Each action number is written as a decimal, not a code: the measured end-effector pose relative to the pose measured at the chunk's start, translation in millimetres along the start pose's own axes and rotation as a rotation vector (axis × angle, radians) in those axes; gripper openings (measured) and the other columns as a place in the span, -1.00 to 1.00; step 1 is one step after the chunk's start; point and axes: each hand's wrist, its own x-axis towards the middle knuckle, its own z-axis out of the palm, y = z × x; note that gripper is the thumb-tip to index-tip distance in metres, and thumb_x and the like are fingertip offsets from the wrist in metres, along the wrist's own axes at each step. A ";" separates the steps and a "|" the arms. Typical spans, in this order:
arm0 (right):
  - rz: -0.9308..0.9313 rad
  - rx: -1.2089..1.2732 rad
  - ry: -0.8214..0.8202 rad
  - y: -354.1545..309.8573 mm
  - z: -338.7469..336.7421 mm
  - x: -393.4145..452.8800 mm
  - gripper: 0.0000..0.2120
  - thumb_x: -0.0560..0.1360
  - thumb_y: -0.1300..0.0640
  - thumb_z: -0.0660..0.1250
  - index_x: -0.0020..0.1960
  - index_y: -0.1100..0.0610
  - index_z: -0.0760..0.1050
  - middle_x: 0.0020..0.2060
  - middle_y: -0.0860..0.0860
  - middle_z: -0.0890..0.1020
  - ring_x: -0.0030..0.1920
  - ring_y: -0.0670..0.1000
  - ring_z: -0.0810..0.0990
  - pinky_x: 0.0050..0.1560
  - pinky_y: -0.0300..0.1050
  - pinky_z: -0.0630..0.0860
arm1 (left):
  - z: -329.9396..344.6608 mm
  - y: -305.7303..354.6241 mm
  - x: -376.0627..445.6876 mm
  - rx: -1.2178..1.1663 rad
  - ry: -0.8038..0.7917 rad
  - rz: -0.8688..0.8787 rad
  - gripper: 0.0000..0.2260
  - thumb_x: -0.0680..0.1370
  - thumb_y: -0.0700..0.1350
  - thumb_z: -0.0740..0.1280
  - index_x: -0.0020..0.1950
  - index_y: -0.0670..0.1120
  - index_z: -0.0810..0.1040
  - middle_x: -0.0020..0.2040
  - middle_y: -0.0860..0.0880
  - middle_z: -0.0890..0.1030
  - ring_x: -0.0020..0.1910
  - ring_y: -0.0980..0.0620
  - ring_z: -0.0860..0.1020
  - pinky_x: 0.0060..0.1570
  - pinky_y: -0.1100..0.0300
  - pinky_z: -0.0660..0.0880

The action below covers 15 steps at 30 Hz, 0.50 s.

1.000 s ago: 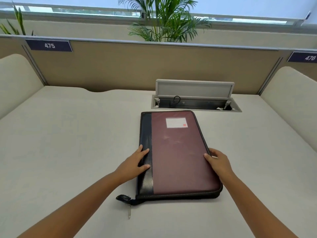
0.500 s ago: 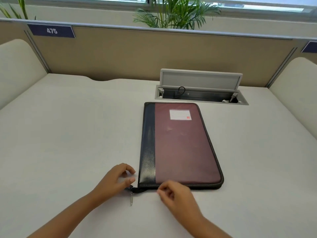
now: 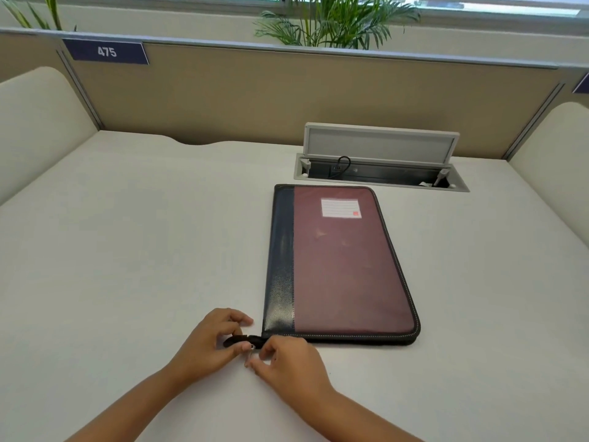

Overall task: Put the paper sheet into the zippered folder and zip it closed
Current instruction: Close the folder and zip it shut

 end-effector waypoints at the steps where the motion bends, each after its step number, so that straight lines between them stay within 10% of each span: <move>1: 0.005 0.002 0.011 -0.3 0.2 0.2 -0.66 0.38 -0.24 0.27 -0.08 0.01 0.55 -0.12 -0.05 0.66 -0.08 -0.06 0.58 -0.17 -0.21 0.37 | 0.6 -0.8 -0.1 -0.003 0.004 0.007 -0.58 0.33 0.28 0.32 -0.33 -0.09 0.58 0.00 0.15 0.60 0.09 0.25 0.45 0.05 0.35 0.38; 15: 0.057 0.057 -0.002 -13.6 1.6 5.4 -0.79 0.42 -0.02 0.27 -0.13 0.08 0.59 -0.17 0.04 0.68 -0.13 0.03 0.60 -0.17 -0.16 0.45 | 3.2 -10.7 1.2 0.013 0.015 0.061 -0.50 0.40 0.34 0.23 -0.24 -0.09 0.63 0.01 0.17 0.61 0.08 0.27 0.46 0.06 0.41 0.36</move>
